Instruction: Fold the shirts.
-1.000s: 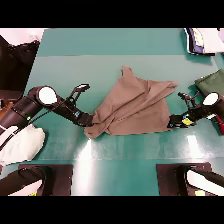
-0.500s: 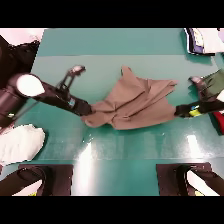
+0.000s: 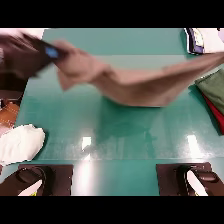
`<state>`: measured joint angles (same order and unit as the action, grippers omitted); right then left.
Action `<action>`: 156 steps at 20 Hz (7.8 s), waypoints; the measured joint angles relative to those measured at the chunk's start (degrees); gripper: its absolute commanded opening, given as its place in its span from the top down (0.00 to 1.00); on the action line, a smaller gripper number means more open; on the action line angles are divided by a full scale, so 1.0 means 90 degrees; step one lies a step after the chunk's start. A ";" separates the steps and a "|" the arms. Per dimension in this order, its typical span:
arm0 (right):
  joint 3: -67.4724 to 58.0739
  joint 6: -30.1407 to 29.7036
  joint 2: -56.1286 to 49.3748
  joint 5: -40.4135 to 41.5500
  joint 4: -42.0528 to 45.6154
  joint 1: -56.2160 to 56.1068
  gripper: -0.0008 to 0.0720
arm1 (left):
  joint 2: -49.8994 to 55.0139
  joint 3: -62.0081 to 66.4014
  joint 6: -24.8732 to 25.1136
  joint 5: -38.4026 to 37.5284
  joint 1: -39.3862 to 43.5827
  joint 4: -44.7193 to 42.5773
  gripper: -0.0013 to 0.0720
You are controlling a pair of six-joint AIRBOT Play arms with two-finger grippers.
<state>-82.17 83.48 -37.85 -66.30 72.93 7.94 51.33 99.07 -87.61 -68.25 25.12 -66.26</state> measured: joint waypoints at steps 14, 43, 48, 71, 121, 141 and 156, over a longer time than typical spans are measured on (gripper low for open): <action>-0.3738 0.0712 -0.1506 -0.2506 0.1314 -0.0002 0.97 | -0.0262 0.1921 -0.0668 -0.0236 0.0002 -0.0765 0.94; -0.0823 0.0663 -0.4558 0.0321 0.1345 0.0000 0.26 | 0.4335 -0.0430 0.0333 0.0459 -0.1161 -0.0787 0.14; -0.0821 0.0665 -0.4316 -0.0272 0.1333 -0.0036 0.26 | 0.4357 -0.1236 0.1013 -0.0051 -0.1375 -0.0345 0.14; 0.0967 0.0566 -0.3563 -0.2103 0.1229 -0.0039 0.26 | 0.4150 -0.2424 0.1819 0.0687 -0.1399 0.0427 0.94; -0.0636 0.0430 0.0901 0.0950 -0.1375 0.1129 0.97 | -0.0369 0.2183 0.1384 0.0163 -0.1396 -0.1253 0.94; -0.2633 0.1107 -0.2929 -0.3733 -0.0775 0.1766 0.97 | 0.1256 0.0797 0.1115 -0.0418 -0.1394 -0.0600 0.94; -0.0180 0.0714 -0.5078 0.0957 -0.0777 0.0073 0.23 | 0.4658 0.0457 0.1098 0.1239 -0.1426 -0.0818 0.13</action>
<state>-83.79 89.91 -83.55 -57.69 65.93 8.60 93.25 103.18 -77.73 -57.10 12.29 -73.63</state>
